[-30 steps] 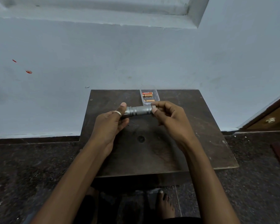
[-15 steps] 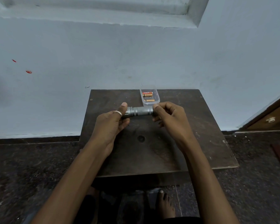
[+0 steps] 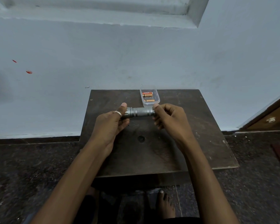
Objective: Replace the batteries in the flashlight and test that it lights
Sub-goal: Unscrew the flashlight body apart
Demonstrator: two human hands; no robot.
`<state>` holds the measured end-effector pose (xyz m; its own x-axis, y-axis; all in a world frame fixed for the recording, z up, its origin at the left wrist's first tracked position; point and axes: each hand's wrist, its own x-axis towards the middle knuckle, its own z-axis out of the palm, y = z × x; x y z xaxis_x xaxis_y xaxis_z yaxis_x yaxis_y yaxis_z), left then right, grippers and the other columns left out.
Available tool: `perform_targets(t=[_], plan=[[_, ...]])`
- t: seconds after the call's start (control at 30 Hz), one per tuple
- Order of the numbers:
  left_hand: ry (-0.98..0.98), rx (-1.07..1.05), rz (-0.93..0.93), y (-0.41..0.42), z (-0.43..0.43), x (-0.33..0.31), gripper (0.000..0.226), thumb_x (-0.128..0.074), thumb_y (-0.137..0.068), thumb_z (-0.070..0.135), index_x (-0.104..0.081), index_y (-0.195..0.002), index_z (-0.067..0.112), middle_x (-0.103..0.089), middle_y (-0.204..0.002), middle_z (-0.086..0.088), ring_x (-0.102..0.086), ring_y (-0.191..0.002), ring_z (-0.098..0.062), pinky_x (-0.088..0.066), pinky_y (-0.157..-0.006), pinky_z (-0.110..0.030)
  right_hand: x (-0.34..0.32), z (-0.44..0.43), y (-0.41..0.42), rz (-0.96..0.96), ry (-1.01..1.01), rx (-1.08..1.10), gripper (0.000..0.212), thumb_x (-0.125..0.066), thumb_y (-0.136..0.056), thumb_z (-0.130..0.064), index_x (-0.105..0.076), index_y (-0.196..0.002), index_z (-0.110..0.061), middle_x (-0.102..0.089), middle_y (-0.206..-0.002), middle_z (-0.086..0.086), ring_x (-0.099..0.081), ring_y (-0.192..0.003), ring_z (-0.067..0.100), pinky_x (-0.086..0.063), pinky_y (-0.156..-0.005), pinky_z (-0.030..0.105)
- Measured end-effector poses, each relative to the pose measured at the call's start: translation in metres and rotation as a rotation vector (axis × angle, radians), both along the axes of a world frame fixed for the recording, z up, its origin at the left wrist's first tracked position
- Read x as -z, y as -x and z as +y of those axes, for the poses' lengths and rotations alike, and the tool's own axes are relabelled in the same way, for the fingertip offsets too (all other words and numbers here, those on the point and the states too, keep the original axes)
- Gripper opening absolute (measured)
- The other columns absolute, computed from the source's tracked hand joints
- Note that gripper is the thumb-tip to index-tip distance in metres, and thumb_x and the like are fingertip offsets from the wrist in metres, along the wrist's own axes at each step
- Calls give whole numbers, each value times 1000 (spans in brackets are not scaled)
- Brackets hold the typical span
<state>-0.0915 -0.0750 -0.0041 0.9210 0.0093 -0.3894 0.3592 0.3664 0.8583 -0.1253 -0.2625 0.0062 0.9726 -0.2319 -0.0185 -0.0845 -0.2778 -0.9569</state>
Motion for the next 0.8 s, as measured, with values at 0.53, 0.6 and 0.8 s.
perform_targets(t=[0.53,0.6,0.8], plan=[[-2,9,-10,0,0,1,20,-75,-86,29,-76,-77,11,-75,-75,3,-69,-71,-5,-57,-66,-18,-3,3,1,-20,-92,4,26,-61,-99,-24,-71,-89,-3,-70,-72,8,-65,-60,13,-53,-55,24],[-4,0,-6,0,1,1,21,-76,-86,29,-77,-77,11,-75,-76,2,-70,-72,-5,-57,-66,-19,-4,2,0,-36,-170,-24,13,-63,-98,-13,-72,-98,-3,-70,-77,6,-67,-68,10,-54,-57,22],[5,-13,-2,-1,3,0,21,-76,-86,29,-76,-83,9,-75,-78,1,-71,-74,-6,-57,-67,-19,-3,0,-1,-43,-271,-74,11,-66,-95,-8,-72,-103,-12,-73,-87,2,-71,-83,10,-57,-63,23]])
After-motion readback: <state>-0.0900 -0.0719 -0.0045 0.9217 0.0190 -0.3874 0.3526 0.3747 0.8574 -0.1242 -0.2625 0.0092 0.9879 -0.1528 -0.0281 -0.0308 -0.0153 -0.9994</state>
